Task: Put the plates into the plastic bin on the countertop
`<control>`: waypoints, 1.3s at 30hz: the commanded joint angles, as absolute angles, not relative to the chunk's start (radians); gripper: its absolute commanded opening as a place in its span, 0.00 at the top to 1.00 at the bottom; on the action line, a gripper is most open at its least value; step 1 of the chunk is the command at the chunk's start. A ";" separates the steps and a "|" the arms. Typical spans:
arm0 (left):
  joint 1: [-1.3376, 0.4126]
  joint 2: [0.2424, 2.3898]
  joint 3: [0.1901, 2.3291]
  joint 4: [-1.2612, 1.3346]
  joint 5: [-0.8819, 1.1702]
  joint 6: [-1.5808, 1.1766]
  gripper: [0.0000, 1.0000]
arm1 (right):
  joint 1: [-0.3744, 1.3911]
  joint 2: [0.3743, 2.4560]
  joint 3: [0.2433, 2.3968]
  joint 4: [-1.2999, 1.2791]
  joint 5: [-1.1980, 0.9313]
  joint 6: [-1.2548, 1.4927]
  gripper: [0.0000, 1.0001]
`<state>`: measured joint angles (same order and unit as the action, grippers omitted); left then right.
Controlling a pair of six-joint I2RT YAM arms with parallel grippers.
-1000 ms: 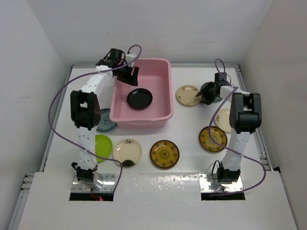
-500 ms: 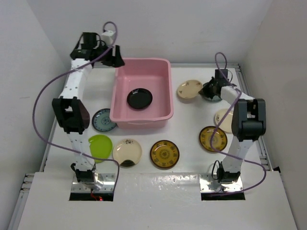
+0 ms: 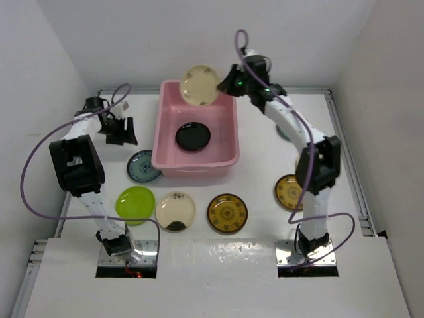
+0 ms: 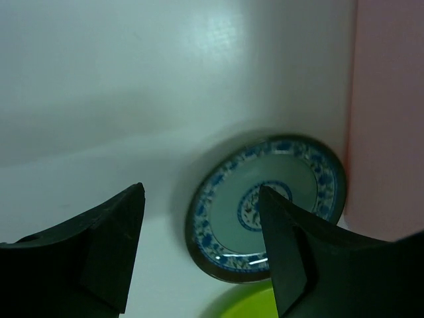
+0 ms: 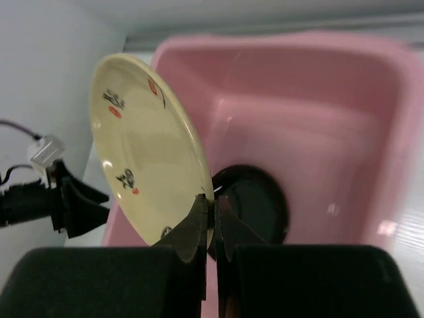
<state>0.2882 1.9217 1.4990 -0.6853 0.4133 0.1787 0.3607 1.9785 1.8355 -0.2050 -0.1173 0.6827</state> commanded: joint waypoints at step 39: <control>0.345 1.896 1.787 -0.798 0.483 0.196 1.00 | 0.437 1.945 1.844 -0.360 -0.107 0.471 0.14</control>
<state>0.3744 1.9697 1.6993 -0.7769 0.4587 0.2016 0.4629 1.9823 1.8912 -0.4019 -0.1081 0.4736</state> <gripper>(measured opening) 0.003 0.862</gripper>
